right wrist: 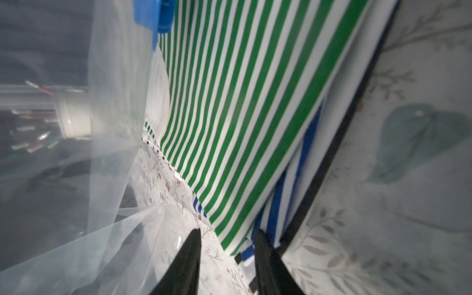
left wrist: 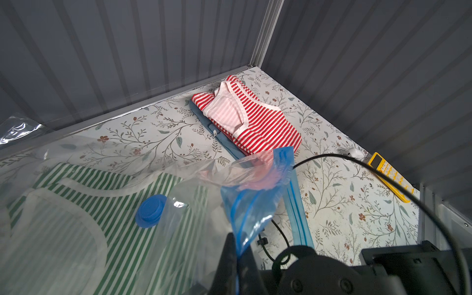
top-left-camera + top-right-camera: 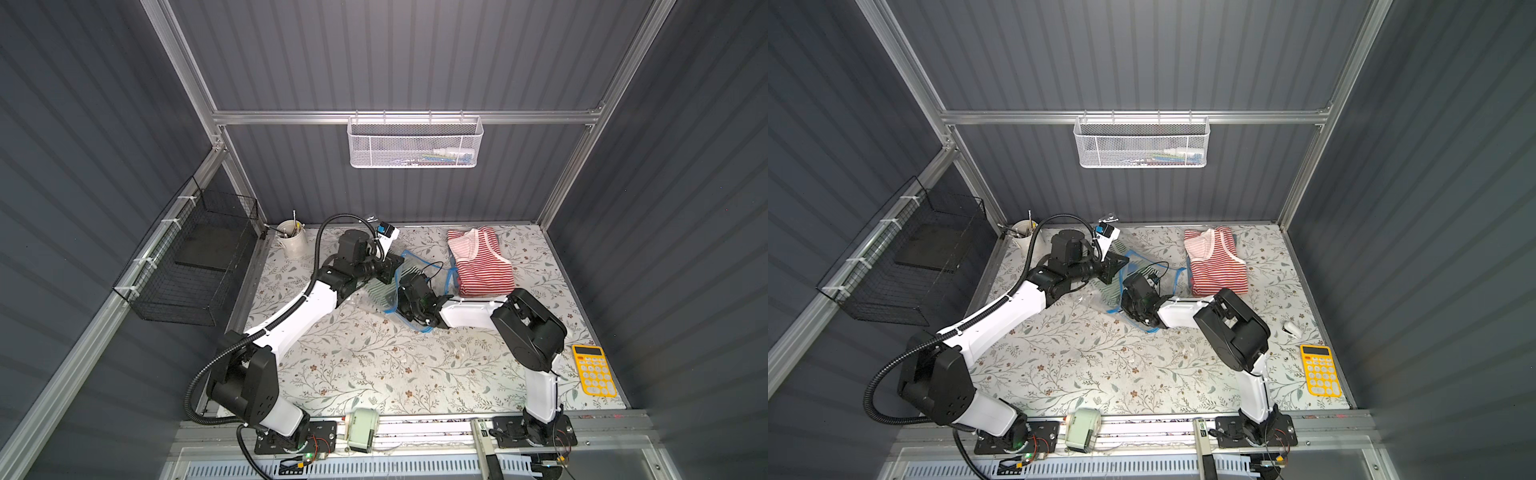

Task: Take the tank top out of the vacuum bag
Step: Take out the tank top from the vacuum bag.

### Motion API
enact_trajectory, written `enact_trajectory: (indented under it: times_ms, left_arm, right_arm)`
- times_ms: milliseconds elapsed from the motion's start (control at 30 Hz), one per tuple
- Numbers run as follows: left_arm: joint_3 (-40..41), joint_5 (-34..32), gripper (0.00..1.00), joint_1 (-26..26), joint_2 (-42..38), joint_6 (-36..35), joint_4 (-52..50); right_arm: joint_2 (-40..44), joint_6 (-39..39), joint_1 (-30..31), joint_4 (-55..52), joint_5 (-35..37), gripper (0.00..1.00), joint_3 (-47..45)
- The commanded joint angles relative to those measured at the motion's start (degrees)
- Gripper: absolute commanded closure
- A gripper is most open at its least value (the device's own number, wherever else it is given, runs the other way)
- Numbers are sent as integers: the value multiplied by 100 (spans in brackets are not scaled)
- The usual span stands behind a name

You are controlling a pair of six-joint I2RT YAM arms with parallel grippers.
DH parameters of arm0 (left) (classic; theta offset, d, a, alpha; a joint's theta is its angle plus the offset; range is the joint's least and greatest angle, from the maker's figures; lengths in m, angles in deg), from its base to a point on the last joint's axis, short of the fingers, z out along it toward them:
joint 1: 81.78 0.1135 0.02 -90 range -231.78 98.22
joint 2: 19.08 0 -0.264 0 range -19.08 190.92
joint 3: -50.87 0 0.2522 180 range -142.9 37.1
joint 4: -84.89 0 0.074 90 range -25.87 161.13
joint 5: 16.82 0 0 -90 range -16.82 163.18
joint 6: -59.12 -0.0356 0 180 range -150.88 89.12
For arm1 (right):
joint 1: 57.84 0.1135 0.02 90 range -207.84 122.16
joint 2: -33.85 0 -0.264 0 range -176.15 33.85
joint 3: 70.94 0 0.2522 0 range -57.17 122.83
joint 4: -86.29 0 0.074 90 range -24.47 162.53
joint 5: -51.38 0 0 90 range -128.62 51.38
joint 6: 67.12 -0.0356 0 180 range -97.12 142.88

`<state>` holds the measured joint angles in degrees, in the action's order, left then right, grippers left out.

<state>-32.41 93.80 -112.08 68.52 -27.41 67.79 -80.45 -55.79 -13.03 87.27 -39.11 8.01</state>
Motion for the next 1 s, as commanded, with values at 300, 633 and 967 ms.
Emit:
enact_trajectory:
  times_ms: [300, 633, 967]
  left_arm:
    - [-12, 14, 100, -8, -157, -21, 87]
    - [-4, 31, 100, -11, -170, -4, 105]
    - [-9, 43, 100, -11, -155, 14, 114]
  right_arm:
    - [-156, 78, -113, -114, -3, 65, 244]
    - [-395, 27, -158, -80, -119, 65, 370]
    - [-373, -230, -106, -114, -158, 64, 283]
